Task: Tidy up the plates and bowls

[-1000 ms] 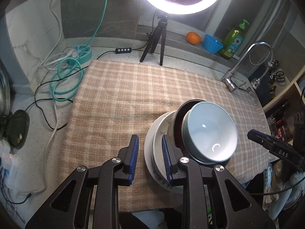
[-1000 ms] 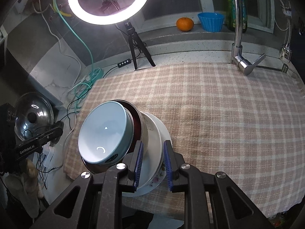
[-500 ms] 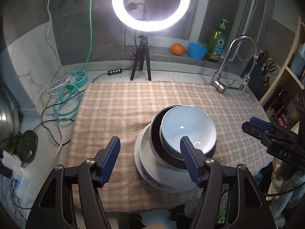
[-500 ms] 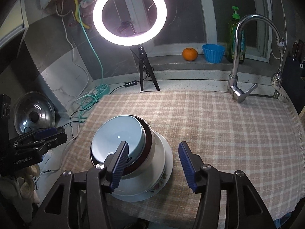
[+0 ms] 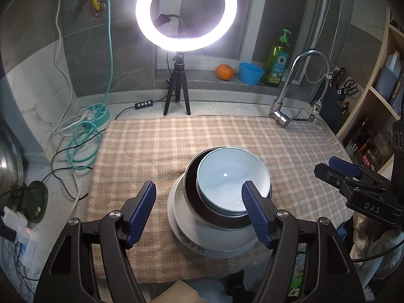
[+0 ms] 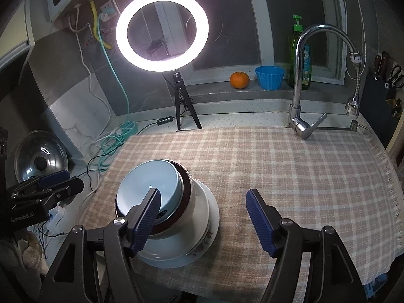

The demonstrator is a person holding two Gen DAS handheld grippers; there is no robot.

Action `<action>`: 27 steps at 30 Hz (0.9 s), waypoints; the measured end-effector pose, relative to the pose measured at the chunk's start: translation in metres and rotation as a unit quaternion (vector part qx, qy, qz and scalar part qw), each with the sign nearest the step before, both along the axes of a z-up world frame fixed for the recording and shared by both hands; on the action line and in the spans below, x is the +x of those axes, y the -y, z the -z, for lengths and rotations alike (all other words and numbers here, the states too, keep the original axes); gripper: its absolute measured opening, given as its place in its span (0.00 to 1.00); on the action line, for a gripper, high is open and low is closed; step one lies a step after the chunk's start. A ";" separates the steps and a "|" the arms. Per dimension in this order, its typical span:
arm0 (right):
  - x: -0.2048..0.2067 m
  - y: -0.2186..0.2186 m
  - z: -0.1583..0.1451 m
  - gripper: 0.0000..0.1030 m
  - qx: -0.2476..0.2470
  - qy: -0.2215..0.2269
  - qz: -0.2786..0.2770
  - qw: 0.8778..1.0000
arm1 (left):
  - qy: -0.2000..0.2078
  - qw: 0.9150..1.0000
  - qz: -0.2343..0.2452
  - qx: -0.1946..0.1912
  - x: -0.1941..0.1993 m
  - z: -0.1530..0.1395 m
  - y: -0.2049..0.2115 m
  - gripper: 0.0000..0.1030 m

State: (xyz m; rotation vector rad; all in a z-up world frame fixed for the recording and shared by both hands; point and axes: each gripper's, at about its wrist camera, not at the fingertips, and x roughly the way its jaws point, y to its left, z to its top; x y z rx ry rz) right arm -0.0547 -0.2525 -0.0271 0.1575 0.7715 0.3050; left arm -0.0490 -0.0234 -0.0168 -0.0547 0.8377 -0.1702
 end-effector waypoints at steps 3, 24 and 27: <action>-0.001 -0.001 0.000 0.65 -0.003 0.001 0.000 1.000 | 0.000 1.000 0.002 0.001 -0.001 -0.001 0.001 0.68; 0.003 -0.002 0.002 0.65 -0.013 0.001 -0.001 1.000 | 0.004 1.000 0.002 -0.001 0.003 -0.002 0.000 0.68; 0.005 0.000 0.004 0.65 -0.015 0.000 -0.001 1.000 | 0.004 1.000 0.003 0.000 0.003 -0.002 0.000 0.68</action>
